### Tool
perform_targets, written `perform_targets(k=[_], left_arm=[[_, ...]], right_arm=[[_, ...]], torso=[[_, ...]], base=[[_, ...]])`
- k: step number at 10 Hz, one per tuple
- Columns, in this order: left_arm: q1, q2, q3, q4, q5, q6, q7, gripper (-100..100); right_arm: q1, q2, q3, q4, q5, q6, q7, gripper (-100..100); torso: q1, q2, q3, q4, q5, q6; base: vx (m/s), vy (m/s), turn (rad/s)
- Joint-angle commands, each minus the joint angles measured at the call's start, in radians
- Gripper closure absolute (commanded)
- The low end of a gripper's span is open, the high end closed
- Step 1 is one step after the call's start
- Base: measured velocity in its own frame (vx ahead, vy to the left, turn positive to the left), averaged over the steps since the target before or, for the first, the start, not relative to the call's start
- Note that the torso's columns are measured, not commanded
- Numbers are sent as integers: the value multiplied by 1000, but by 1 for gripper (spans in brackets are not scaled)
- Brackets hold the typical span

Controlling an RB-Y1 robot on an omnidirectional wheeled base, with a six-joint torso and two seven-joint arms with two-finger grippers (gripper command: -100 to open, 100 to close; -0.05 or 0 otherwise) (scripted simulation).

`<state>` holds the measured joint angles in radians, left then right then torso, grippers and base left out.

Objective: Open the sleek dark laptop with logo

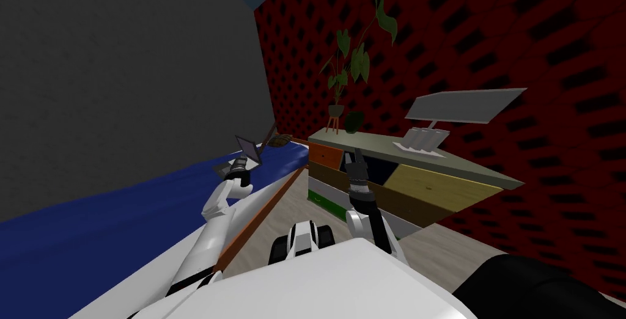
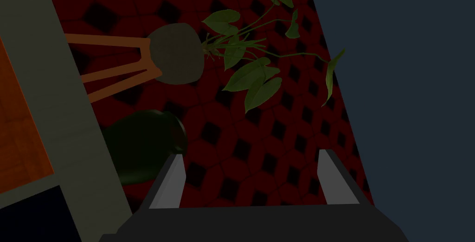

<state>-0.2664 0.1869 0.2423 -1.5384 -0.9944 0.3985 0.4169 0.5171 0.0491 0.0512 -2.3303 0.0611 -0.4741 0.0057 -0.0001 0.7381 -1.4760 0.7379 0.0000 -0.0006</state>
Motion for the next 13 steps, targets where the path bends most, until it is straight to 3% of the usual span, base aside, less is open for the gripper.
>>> perform_targets(k=[1, 3, 4, 5, 6, 7, 8, 9, 10, 12, 13], left_arm=[[-32, 2, 22, 60, -65, 45, 38, -100], [-89, 9, 58, 137, -140, 108, 100, -100], [-89, 9, 58, 159, -161, 122, 100, -100], [-116, 13, 76, 193, -195, 157, 129, -100], [-116, 13, 76, 207, -207, 158, 129, -100], [-141, 18, 93, 241, -244, 193, 158, -100], [-141, 18, 93, 254, -251, 193, 158, -100], [-164, 23, 110, 287, -289, 227, 186, -100], [-164, 23, 110, 299, -293, 227, 186, -100], [-206, 34, 141, 378, -364, 287, 237, -100], [-206, 34, 141, 382, -369, 287, 237, -100]], right_arm=[[0, 0, 0, 0, 0, 0, 0, 0], [0, 0, 0, 0, 0, 0, 0, 0], [0, 0, 0, 0, 0, 0, 0, 0], [0, 0, 0, 0, 0, 0, 0, 0], [0, 0, 0, 0, 0, 0, 0, 0], [0, 0, 0, 0, 0, 0, 0, 0], [0, 0, 0, 0, 0, 0, 0, 0], [0, 0, 0, 0, 0, 0, 0, 0], [0, 0, 0, 0, 0, 0, 0, 0], [0, 0, 0, 0, 0, 0, 0, 0], [0, 0, 0, 0, 0, 0, 0, 0]], torso=[[0, 0, 0, 0, 0, 1], [0, 0, 0, 0, 0, 1], [0, -2, -1, 0, 0, 1], [0, -1, 0, 0, 0, 0], [0, 0, 0, 0, 0, 1], [0, 1, 0, 0, 0, 0], [0, 1, 0, 0, 0, 1], [0, 1, 0, 0, 0, 0], [-1, -1, 0, 0, 0, 1], [1, 0, 0, 0, 0, 1], [0, -1, -1, 0, 0, 1]], base=[[29, -7, -102], [48, -7, -196], [52, -8, -91], [54, -6, -137], [45, -3, -82], [41, -6, -140], [39, -11, -71], [55, -21, -133], [44, -6, -56], [57, 0, -146], [61, -3, -44]])
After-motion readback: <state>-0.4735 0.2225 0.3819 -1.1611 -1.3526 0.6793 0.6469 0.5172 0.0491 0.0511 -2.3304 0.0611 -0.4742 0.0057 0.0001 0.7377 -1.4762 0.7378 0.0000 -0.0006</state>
